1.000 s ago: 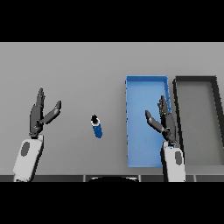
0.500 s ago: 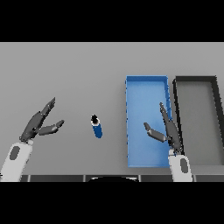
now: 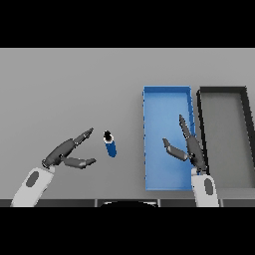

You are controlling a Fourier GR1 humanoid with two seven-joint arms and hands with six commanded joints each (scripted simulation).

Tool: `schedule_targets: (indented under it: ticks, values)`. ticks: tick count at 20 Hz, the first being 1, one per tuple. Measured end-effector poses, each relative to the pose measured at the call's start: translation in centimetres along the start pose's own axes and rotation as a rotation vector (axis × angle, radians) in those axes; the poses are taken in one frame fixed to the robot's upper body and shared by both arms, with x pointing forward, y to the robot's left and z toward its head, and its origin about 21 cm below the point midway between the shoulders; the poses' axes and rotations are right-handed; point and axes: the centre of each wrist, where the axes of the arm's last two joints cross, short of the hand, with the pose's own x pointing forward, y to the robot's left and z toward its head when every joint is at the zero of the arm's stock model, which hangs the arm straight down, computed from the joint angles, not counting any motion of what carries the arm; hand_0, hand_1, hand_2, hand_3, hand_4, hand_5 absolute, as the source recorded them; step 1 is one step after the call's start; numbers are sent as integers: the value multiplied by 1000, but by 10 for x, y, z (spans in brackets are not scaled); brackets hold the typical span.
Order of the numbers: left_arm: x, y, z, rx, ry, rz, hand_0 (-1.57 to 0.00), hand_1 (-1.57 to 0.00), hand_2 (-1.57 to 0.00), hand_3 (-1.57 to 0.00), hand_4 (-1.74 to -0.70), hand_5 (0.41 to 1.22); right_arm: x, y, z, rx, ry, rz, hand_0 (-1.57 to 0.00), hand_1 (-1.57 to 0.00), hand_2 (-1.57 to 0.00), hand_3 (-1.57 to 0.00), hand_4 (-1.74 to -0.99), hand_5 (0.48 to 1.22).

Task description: Pick up the blue pipe and place it into the blue bin.

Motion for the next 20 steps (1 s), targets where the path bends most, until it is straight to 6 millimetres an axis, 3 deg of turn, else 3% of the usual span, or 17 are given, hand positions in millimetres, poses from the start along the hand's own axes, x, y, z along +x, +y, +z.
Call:
schedule_targets:
  ticks: [7,16,20]
  values:
    - [-7,-39,-34,-15,-46,-15,1,1,1,1,-1225,499,-1,4,3,-9,21,-3,1,1,1,1,-1306,651]
    - [-14,-60,-78,-5,-75,-29,1,1,1,1,-1160,491,1,-5,7,-10,37,2,1,1,1,1,-1323,665]
    - [-13,-76,-96,-36,-94,68,1,1,-79,-69,-1240,566,-3,-3,9,-10,41,6,1,1,1,1,-1322,664]
